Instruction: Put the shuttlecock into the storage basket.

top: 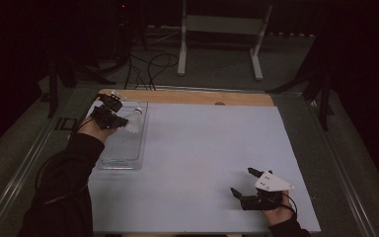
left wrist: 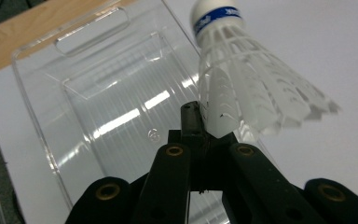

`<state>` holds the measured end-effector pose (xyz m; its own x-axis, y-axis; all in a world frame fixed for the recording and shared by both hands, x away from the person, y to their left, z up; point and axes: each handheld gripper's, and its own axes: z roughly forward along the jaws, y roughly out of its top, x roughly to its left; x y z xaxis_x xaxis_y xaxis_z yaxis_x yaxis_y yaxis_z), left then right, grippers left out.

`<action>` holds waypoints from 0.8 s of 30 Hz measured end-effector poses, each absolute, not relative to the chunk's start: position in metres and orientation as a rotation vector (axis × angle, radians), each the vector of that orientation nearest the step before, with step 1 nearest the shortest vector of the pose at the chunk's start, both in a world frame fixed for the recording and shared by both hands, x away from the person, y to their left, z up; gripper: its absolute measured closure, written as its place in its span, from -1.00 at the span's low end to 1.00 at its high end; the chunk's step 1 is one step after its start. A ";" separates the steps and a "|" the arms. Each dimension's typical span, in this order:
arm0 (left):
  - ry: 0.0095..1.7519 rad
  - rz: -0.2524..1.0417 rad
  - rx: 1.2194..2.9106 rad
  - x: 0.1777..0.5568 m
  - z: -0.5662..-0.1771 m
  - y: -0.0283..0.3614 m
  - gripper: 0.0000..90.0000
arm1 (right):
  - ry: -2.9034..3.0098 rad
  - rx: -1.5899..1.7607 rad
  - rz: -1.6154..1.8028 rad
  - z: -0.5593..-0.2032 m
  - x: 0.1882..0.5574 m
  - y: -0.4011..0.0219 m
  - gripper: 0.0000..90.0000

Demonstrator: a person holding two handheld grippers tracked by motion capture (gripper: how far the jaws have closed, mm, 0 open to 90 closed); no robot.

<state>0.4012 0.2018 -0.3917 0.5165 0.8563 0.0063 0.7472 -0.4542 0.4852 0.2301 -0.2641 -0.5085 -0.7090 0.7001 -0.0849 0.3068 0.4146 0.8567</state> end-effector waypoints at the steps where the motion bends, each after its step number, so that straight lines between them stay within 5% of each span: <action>1: 1.320 0.346 2.334 0.402 -0.394 0.202 1.00 | 2.239 0.856 1.225 -0.508 0.230 -0.264 -0.78; 24: 1.395 0.287 2.365 0.415 -0.444 0.206 1.00 | 2.243 0.854 1.226 -0.508 0.230 -0.265 -0.78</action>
